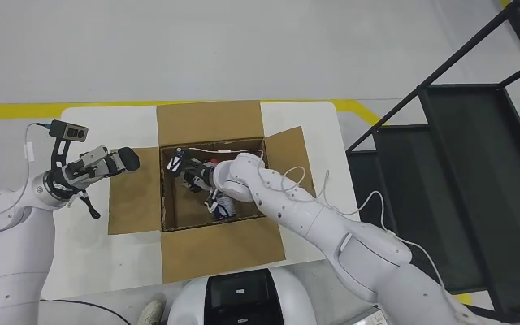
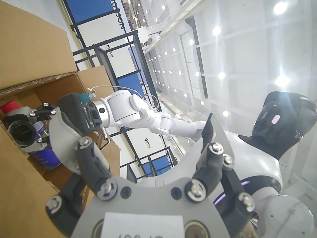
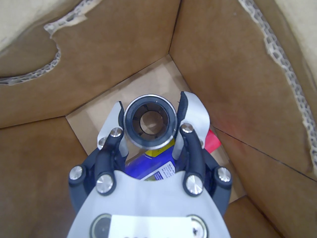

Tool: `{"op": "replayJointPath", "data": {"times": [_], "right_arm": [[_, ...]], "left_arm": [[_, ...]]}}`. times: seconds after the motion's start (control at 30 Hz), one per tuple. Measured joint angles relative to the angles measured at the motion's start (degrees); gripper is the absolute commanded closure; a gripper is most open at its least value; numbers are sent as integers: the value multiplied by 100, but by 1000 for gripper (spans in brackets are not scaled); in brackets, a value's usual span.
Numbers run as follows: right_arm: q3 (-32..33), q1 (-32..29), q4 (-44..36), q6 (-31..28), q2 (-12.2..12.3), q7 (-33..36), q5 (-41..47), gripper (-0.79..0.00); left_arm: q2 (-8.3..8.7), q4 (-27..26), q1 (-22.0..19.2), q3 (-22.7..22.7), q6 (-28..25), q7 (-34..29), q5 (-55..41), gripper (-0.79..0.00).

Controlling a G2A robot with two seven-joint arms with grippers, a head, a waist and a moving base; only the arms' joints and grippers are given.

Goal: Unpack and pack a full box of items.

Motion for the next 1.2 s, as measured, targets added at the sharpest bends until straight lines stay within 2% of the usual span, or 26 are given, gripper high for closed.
{"op": "replayJointPath", "data": {"times": [0.2, 0.33, 0.5, 0.67, 0.77, 0.9, 1.2], "right_arm": [[145, -182, -382, -4, 59, 4, -122, -785], [410, -523, -1070, -159, 240, -94, -284, -785], [1124, -1302, -2407, -646, 624, -7, -260, -785], [2043, -2204, -3666, -1400, 974, 236, 290, -785], [2415, -2624, -4164, -1589, 1105, 467, 509, -785], [2597, -2836, -4310, -2253, 1200, 702, 1169, -785], [2602, -2829, -4297, -2268, 1201, 713, 1184, -785]], "left_arm": [[0, 0, 0, 0, 0, 0, 0, -785], [0, 0, 0, 0, 0, 0, 0, -785], [0, 0, 0, 0, 0, 0, 0, -785], [0, 0, 0, 0, 0, 0, 0, -785], [0, 0, 0, 0, 0, 0, 0, -785], [0, 0, 0, 0, 0, 0, 0, -785], [0, 0, 0, 0, 0, 0, 0, -785]]}}
